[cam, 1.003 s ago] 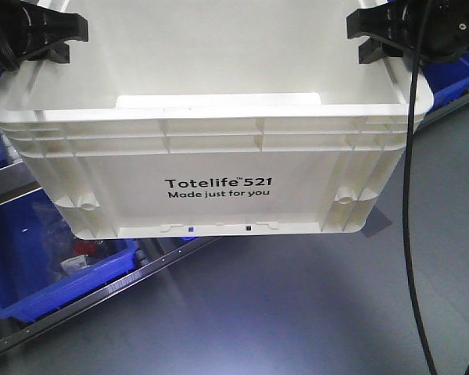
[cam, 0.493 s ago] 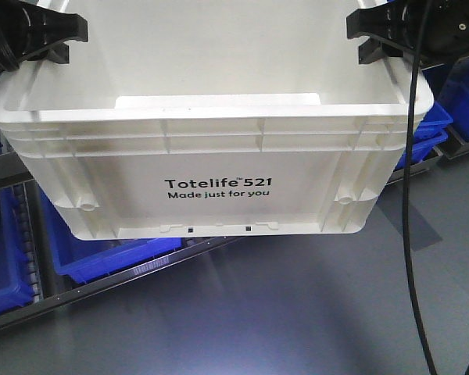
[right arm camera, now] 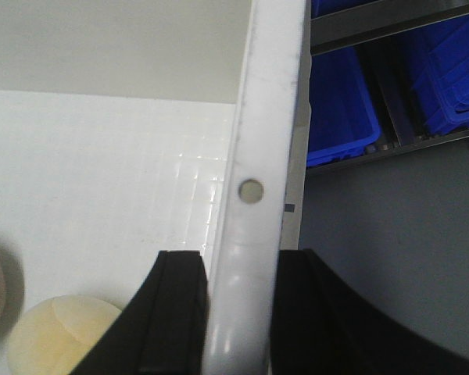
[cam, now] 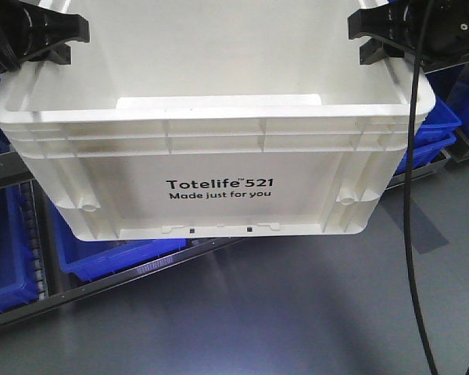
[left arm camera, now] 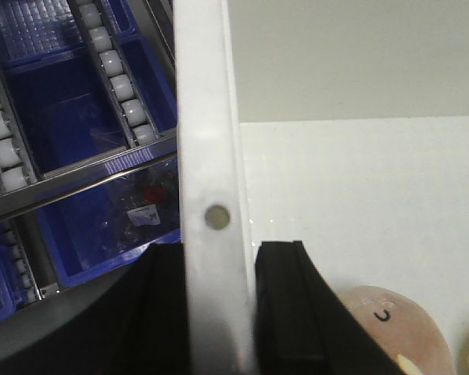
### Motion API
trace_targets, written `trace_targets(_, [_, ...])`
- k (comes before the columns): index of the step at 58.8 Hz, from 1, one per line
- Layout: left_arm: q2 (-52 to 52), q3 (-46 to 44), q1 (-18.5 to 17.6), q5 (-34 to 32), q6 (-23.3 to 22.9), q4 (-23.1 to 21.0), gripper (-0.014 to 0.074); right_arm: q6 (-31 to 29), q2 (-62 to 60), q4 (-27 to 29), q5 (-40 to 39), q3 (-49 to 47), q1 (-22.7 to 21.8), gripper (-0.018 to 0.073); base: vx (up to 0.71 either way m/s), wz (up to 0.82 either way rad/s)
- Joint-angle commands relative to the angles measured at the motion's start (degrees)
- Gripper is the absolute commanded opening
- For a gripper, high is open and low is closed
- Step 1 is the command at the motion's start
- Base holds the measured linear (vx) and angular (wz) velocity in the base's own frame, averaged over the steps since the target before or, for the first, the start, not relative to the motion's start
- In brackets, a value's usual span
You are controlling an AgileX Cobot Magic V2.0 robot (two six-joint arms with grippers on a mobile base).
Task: Place moving items into box and shelve
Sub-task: 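Position the held tote above the roller shelf between blue bins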
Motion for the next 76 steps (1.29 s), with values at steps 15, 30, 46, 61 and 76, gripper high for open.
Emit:
trace_targets(15, [-2.70,-2.52,-0.03,-7.69,0.08,2.85,-0.0022,-0.83,-3.18,0.34,-7.18,-2.59,-0.29,-0.0013,0.02,0.13])
trace_targets(30, [-2.70,-2.52,-0.03,-7.69,0.08,2.85,-0.0022,-0.83,-3.18,0.34,-7.25,-2.59,-0.29,-0.0013,0.05,0.21])
trace_targets(46, [-2.70,-2.52,-0.03,-7.69,0.08,2.85,-0.0022,-0.83,-3.18,0.34,-7.20,-2.59,-0.29,-0.0013,0.08,0.24])
trace_targets(61, [-2.70,-2.52,-0.03,-7.69,0.08,2.85,-0.0022,-0.83,-3.18,0.34,-7.20,-2.59,-0.29,-0.0013,0.10,0.10])
trace_targets(76, [-2.70,-2.52,-0.03,-7.69,0.08,2.85,-0.0022,-0.83,-3.18,0.34,-7.20,-2.59,-0.29,-0.0013,0.12,0.03])
